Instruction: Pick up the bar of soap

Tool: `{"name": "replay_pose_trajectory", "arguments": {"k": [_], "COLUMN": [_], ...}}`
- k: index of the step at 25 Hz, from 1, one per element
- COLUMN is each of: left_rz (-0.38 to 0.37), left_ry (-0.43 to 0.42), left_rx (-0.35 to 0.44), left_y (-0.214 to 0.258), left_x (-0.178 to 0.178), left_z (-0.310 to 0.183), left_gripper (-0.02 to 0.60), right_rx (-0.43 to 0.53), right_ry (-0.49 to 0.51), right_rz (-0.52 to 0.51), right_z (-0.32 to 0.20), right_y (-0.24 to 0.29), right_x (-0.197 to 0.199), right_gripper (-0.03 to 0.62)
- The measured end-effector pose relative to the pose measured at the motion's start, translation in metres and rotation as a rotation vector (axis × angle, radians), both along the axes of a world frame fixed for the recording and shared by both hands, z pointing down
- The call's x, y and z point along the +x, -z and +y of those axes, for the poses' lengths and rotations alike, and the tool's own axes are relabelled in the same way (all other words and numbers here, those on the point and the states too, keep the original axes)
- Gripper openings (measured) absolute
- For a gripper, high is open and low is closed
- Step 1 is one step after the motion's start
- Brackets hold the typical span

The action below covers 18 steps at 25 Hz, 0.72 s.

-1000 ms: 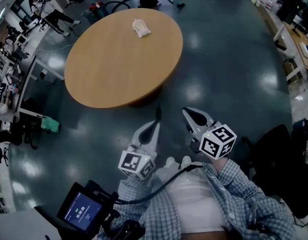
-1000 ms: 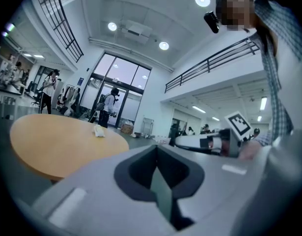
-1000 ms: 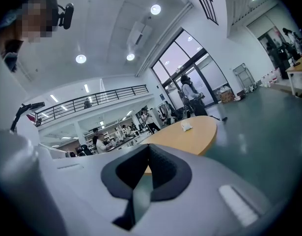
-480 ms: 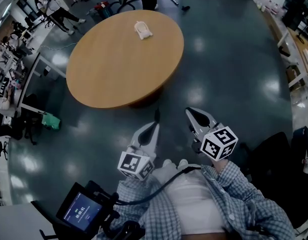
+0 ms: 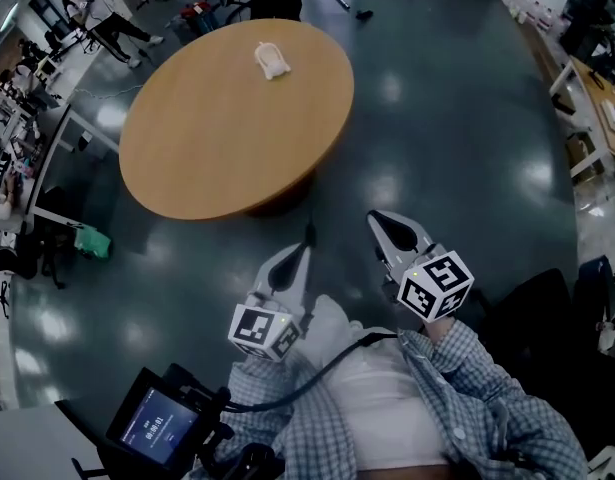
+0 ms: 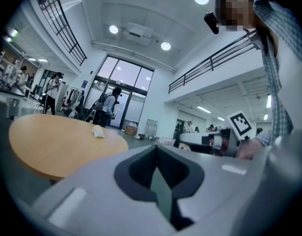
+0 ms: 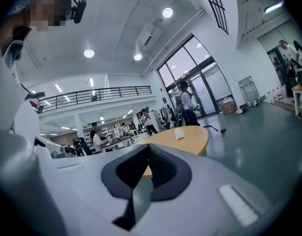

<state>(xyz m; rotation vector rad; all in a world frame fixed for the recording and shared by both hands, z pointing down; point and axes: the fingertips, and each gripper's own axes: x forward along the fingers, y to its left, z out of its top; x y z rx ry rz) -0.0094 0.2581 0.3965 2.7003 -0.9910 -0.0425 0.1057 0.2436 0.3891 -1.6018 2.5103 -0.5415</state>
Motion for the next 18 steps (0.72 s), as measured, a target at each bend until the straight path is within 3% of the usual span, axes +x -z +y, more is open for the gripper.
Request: {"name": "replay_pose_trajectory", "arguments": {"k": [11,18], "left_rz": [0.023,0.015], "left_ry": [0.019,-0.001], "left_rx": [-0.001,-0.035], "left_y": [-0.015,-0.027], "left_x": [-0.001,-0.014], "left_z": [-0.081,-0.200], "left_gripper": [-0.002,-0.002], "right_rx": [-0.008,-0.023], "right_ry": [0.016,0.027], "right_rz": [0.010,0.037], "right_z": [-0.079,-0.199], "right_y": [-0.011,-0.017], "right_x": [0.000,-0.017], "right_gripper": [0.005,0.005]}}
